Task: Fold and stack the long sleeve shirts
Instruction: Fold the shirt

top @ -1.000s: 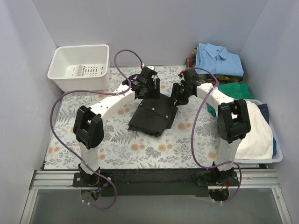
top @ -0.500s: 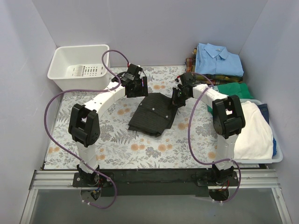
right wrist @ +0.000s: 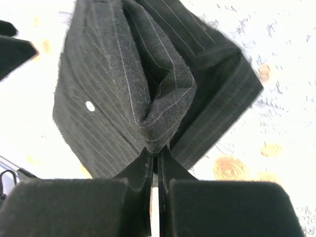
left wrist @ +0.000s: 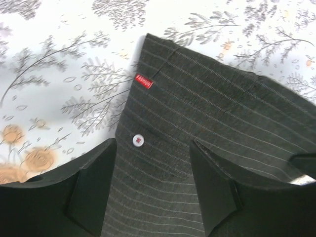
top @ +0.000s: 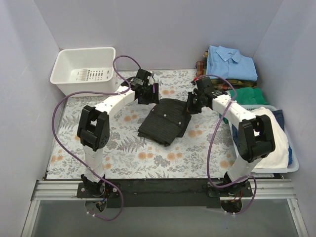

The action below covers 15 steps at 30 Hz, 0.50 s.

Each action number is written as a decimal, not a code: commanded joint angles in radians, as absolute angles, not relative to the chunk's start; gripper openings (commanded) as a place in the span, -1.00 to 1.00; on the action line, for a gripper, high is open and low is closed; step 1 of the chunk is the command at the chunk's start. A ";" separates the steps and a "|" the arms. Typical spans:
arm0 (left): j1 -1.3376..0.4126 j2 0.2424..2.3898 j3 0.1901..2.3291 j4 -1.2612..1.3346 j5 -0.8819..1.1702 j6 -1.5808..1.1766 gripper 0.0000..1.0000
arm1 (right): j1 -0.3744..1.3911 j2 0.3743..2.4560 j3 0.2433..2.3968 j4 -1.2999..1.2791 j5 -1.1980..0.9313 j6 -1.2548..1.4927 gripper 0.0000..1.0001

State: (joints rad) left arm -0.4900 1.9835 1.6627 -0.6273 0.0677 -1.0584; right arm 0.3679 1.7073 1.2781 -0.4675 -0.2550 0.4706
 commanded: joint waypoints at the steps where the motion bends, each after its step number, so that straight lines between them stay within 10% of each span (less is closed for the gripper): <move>1: -0.488 1.988 1.716 -0.588 0.155 -1.008 0.19 | 0.365 1.738 1.226 -0.472 -0.232 0.495 -0.97; 11: -0.515 2.019 1.735 -0.542 0.330 -0.950 0.17 | 0.359 1.818 1.270 -0.578 -0.193 0.528 -0.89; 15: -0.549 2.057 1.749 -0.532 0.390 -0.943 0.17 | 0.356 1.841 1.284 -0.604 -0.190 0.525 -0.32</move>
State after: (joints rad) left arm -0.5087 2.0281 1.7050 -0.5598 0.2878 -0.9764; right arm 0.3611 1.8206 1.2469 -0.5499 -0.2039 0.5217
